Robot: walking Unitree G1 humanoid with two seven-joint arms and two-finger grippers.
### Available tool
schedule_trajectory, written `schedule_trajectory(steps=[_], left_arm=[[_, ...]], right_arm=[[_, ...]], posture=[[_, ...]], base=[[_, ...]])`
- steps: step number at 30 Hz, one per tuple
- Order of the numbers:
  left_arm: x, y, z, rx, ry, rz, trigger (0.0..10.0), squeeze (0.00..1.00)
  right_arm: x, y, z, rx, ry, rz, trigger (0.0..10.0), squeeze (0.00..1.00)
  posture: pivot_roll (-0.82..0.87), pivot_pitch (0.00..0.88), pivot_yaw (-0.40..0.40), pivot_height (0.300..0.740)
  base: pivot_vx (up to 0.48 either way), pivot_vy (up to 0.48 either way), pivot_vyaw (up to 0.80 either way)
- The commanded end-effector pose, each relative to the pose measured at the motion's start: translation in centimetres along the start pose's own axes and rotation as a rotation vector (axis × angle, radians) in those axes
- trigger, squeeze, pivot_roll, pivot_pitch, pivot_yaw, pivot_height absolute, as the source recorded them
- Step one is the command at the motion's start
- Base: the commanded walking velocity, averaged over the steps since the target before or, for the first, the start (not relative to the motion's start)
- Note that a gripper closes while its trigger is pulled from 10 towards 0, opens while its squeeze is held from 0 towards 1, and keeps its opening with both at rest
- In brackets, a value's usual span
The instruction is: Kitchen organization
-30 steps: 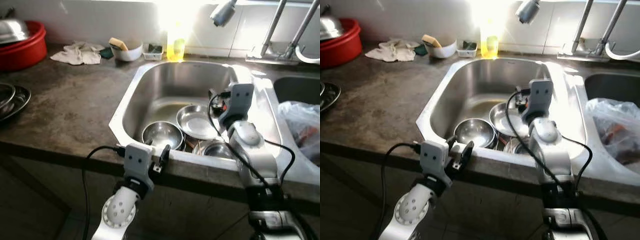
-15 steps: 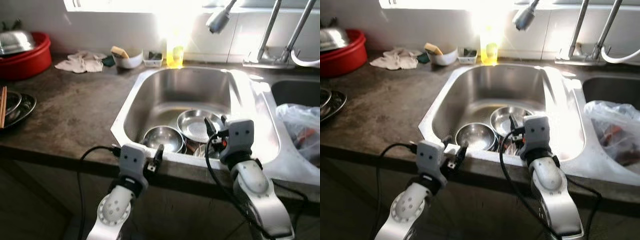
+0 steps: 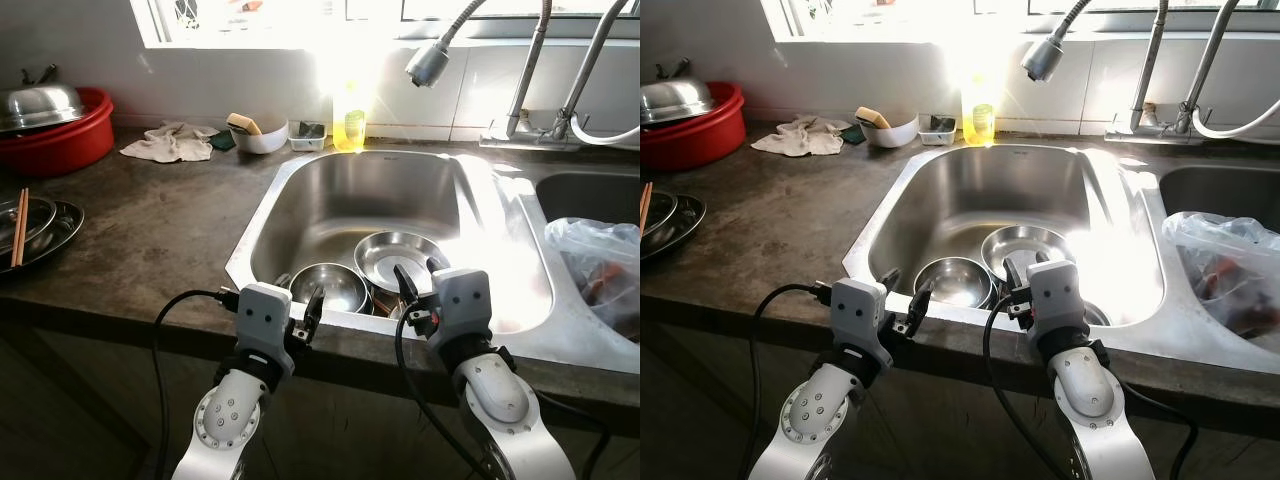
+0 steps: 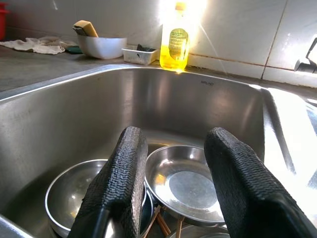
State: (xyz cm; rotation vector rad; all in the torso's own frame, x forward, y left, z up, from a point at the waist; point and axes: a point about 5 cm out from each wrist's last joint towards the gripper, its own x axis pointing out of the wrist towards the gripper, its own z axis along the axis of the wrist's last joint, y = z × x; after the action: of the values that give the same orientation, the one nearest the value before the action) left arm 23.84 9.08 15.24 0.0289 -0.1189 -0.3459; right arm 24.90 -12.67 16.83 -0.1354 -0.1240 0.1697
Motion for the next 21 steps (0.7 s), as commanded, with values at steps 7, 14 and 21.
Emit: schedule_trajectory(steps=[7,14,21], left_arm=[[-0.3,0.2,-0.3,0.001,0.018,0.027,10.0,0.00],[-0.5,0.2,-0.6,-0.003,0.028,0.027,10.0,0.00],[-0.5,0.1,-0.6,0.001,0.025,0.023,10.0,0.00]], right_arm=[[-0.1,0.4,0.2,-0.006,-0.014,0.014,10.0,0.00],[0.1,0.5,0.4,0.004,-0.026,0.012,10.0,0.00],[0.4,0.5,1.3,0.021,-0.064,0.013,10.0,0.00]], posture=[[0.05,0.034,0.007,0.740],[0.05,0.038,0.006,0.740],[0.05,0.039,0.008,0.740]], base=[[0.000,0.000,0.00],[0.000,0.000,0.00],[-0.145,0.000,0.00]])
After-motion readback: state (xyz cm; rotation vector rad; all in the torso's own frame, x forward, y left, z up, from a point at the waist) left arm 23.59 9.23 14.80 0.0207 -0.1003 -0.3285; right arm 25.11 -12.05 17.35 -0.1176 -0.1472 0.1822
